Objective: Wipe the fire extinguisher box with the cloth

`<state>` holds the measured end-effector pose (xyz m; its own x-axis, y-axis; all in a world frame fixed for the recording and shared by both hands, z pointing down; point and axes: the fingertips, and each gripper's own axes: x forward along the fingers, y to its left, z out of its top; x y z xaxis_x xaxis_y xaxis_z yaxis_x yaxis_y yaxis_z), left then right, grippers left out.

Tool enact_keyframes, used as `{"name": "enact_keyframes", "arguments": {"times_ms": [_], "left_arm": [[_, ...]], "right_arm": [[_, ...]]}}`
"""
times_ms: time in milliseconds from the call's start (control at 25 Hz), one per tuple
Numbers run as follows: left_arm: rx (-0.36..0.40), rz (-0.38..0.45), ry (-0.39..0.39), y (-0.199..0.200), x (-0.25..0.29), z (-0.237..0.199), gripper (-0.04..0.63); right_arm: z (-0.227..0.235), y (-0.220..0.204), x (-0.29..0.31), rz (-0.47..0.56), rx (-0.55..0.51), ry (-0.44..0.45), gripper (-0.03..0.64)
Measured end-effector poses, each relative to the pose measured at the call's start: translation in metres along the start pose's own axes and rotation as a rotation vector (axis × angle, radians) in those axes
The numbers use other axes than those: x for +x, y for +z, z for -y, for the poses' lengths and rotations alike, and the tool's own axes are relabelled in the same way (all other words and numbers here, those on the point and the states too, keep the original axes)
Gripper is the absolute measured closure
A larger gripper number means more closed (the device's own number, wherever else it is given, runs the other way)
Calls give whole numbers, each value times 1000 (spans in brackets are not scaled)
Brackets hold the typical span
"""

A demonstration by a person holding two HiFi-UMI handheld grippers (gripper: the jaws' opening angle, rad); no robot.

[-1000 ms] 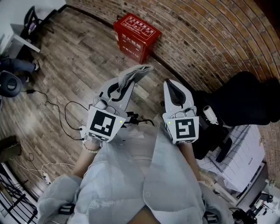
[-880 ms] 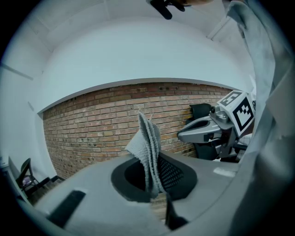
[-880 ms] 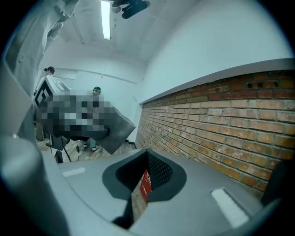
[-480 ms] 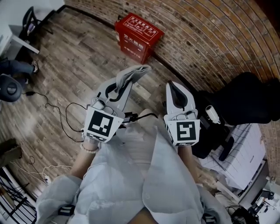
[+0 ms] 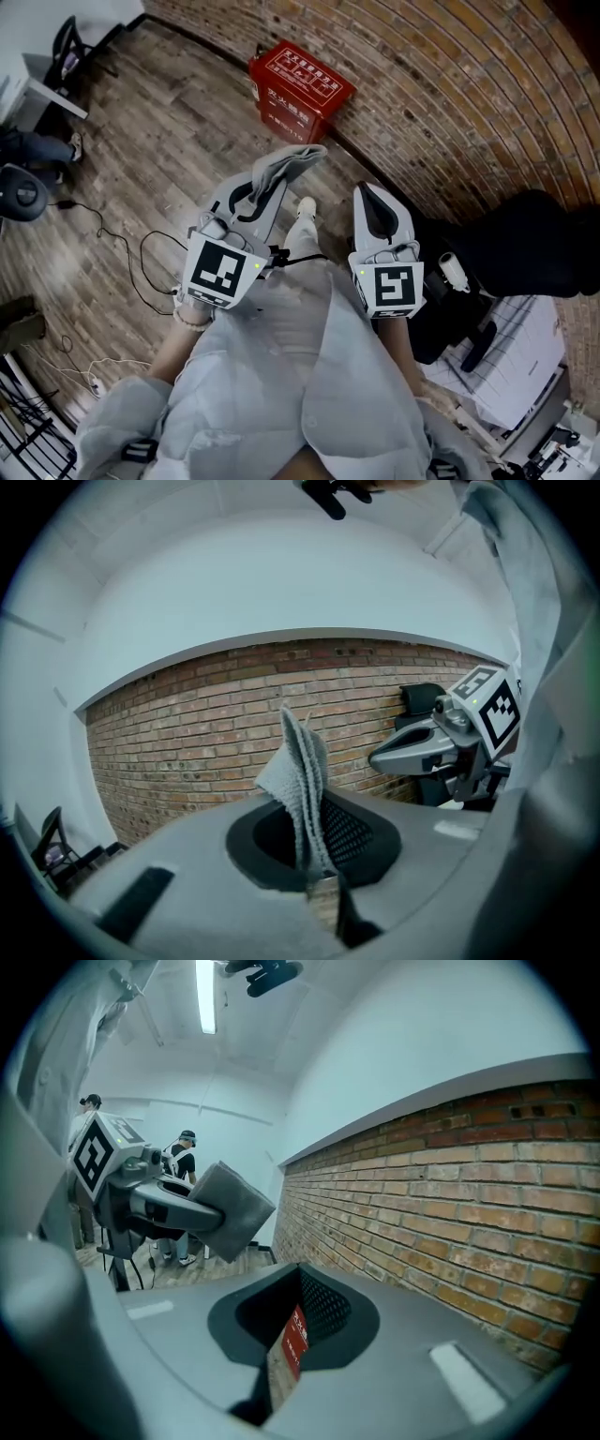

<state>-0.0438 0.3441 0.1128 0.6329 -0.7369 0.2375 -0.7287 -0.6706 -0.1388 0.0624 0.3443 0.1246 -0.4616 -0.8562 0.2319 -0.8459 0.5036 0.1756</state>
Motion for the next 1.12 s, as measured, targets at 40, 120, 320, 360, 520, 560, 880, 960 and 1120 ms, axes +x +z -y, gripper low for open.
{"name": "enact_keyframes", "arguments": {"times_ms": [40,120,320,360,520,560,880,960,1120], "left_arm": [[3,-1,2,2,10,-6,584],[11,-7,9,6,29,-20,584],[5,-23,57,14,82,-67,584],[0,-26,71,15,94,-76,584],[-3,-17,121,27,133,-112,584],[-5,-20,130,28,141,-118,584],[-24,-78,173,24,181,-147,584],[-26,-96,170,22,187,-151,584],[-25,-118,152,20,200,-150,584]], "right_arm": [[8,1,11,4,2,7,607],[24,6,34,14,2,17,609],[71,11,93,13,2,46,609],[80,10,105,4,0,59,609],[114,10,150,-29,-21,108,609],[121,12,159,-29,-24,117,609],[153,14,205,-29,-21,171,609],[156,11,210,-37,-11,177,609],[164,1,214,-53,1,182,609]]}}
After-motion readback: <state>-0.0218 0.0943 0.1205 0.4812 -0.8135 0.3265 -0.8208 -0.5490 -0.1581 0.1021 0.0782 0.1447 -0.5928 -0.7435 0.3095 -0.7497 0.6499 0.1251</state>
